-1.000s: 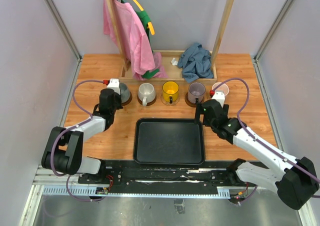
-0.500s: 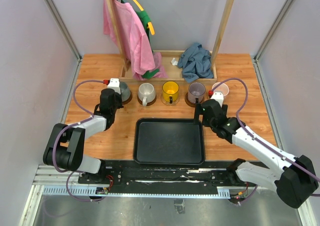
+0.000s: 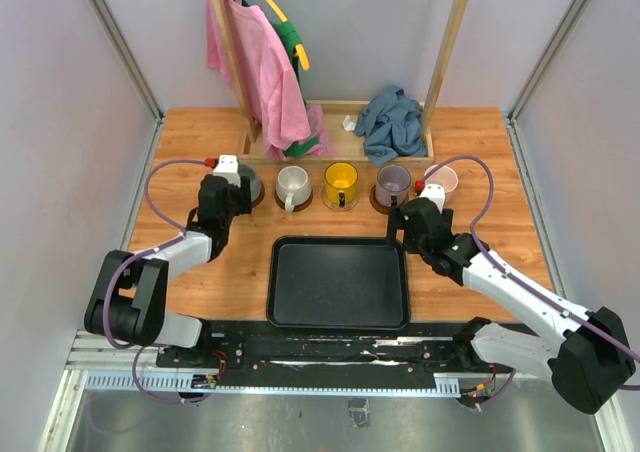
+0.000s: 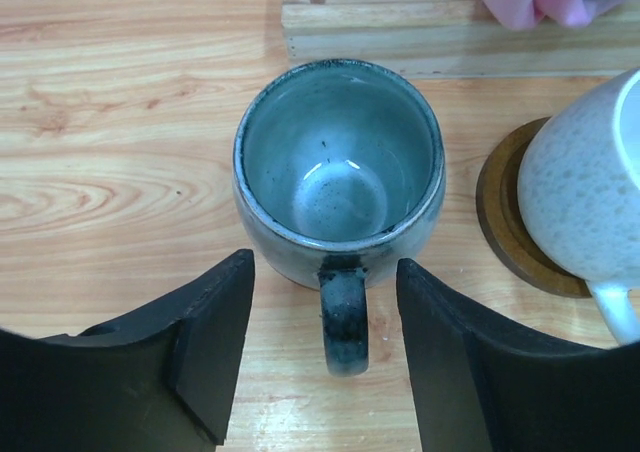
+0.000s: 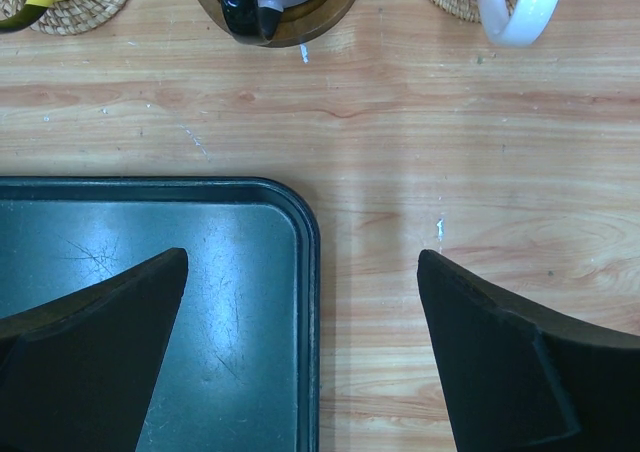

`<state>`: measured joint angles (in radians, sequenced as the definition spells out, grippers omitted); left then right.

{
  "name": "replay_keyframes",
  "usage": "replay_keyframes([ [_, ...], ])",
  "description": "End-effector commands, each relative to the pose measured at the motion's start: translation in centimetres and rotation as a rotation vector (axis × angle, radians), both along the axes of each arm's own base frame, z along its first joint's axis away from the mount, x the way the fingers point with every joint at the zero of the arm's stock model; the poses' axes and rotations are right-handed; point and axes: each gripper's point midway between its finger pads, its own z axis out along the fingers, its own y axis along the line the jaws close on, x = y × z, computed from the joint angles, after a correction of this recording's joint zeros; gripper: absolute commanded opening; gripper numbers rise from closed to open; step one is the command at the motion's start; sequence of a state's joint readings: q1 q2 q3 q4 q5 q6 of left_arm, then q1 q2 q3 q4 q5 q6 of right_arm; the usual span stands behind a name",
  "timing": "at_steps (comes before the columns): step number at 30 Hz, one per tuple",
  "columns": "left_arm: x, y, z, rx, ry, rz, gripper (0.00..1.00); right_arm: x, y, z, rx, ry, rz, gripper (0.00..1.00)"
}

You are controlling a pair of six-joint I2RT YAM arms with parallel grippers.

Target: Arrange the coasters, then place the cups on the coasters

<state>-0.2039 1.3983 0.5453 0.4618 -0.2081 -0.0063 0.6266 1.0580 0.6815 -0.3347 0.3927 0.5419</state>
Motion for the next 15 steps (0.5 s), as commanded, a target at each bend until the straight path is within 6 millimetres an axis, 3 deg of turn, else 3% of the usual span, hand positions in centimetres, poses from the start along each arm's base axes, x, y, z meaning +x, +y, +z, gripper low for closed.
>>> replay_keyframes([
  [1,0.2,0.6,2.1,-0.008,-0.064,0.024,0.65,0.8,0.3,1.3,0.033,-0.028,-0.016,1.00],
  [15,-1.1,1.3,2.0,-0.004,-0.031,0.055,0.66,0.6,0.3,1.5,0.045,-0.026,-0.015,0.99],
])
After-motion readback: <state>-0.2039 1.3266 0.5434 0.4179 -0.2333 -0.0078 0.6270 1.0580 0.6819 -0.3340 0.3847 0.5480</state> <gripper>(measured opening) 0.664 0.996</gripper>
